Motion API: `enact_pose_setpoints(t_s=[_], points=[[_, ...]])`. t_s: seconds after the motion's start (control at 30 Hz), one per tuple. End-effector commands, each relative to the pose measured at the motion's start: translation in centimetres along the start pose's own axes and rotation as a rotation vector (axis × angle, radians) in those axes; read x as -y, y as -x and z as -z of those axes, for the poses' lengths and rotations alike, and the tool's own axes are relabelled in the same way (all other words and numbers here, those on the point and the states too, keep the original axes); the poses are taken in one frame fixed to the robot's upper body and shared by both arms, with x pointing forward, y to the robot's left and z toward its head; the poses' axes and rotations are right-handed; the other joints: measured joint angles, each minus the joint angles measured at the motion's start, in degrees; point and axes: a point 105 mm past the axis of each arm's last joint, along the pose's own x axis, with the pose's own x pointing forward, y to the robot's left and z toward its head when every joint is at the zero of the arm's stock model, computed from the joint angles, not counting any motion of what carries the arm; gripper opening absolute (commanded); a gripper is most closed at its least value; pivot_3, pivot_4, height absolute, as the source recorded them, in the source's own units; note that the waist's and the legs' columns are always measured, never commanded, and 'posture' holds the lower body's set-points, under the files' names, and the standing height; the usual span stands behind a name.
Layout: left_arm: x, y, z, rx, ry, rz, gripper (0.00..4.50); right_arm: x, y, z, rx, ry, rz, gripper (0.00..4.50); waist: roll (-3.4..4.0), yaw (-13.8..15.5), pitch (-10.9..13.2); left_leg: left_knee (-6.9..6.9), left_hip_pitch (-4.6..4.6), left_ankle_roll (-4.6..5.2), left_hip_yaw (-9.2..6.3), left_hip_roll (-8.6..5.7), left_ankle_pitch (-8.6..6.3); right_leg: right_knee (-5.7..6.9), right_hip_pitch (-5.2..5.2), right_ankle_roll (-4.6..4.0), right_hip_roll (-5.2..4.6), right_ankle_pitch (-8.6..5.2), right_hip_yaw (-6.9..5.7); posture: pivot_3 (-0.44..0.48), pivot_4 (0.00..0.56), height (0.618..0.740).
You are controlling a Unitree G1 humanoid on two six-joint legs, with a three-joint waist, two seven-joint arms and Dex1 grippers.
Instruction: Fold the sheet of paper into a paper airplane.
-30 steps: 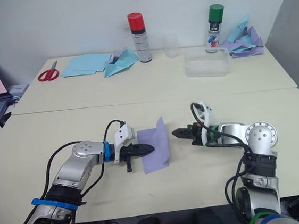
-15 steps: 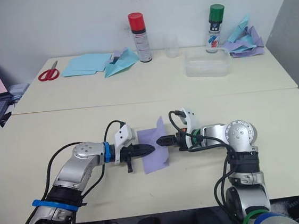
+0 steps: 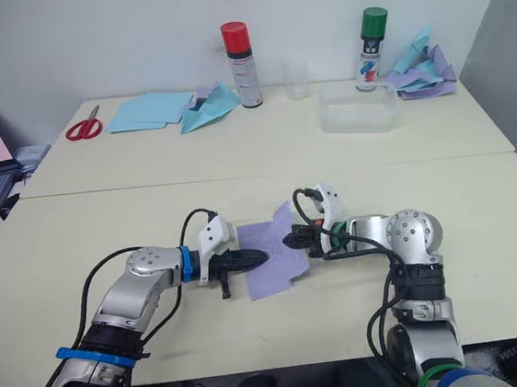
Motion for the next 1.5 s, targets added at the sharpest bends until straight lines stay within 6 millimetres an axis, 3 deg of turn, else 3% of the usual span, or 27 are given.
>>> enact_pose_setpoints(t_s=[0.03, 0.33, 0.6, 1.17, 1.5], points=[[0.5, -0.4, 1.7, -0.066, 0.027, 0.014, 0.00, 0.4, 1.0, -0.6, 0.032, -0.014, 0.011, 0.06, 0.00, 0.01, 0.00, 0.00, 0.00, 0.00, 0.00, 0.00, 0.00, 0.00, 0.00, 0.00, 0.00, 0.00, 0.00, 0.000, 0.150, 0.740], [0.0, -0.4, 0.8, -0.073, -0.061, 0.020, 0.00, 1.9, 2.7, 1.6, 0.040, -0.042, 0.042, 0.06, 0.00, 0.06, 0.00, 0.00, 0.00, 0.00, 0.01, 0.00, 0.00, 0.00, 0.00, 0.00, 0.00, 0.00, 0.01, 0.000, 0.150, 0.740], [0.7, -0.9, 1.8, -0.129, -0.090, 0.079, 0.00, 2.4, 3.1, 3.4, 0.045, -0.080, 0.071, 0.06, 0.01, 0.04, -0.01, 0.00, 0.02, 0.00, 0.01, -0.01, 0.00, -0.02, 0.04, 0.00, 0.00, 0.00, 0.02, 0.000, 0.150, 0.740], [2.6, -1.7, 1.3, -0.067, -0.017, 0.147, 0.00, 3.8, 3.8, 1.9, 0.067, -0.054, 0.150, 0.06, 0.02, 0.04, -0.02, -0.01, 0.02, 0.00, 0.00, -0.01, 0.00, -0.07, 0.07, 0.01, 0.00, -0.01, 0.01, 0.000, 0.150, 0.740], [2.4, -1.8, 2.0, -0.092, -0.030, 0.119, 0.00, 3.7, 3.4, 1.8, 0.057, -0.042, 0.144, 0.06, 0.04, 0.02, -0.04, -0.01, 0.04, 0.00, 0.00, -0.01, 0.00, -0.06, 0.07, 0.01, 0.00, -0.01, 0.01, 0.000, 0.150, 0.740]])
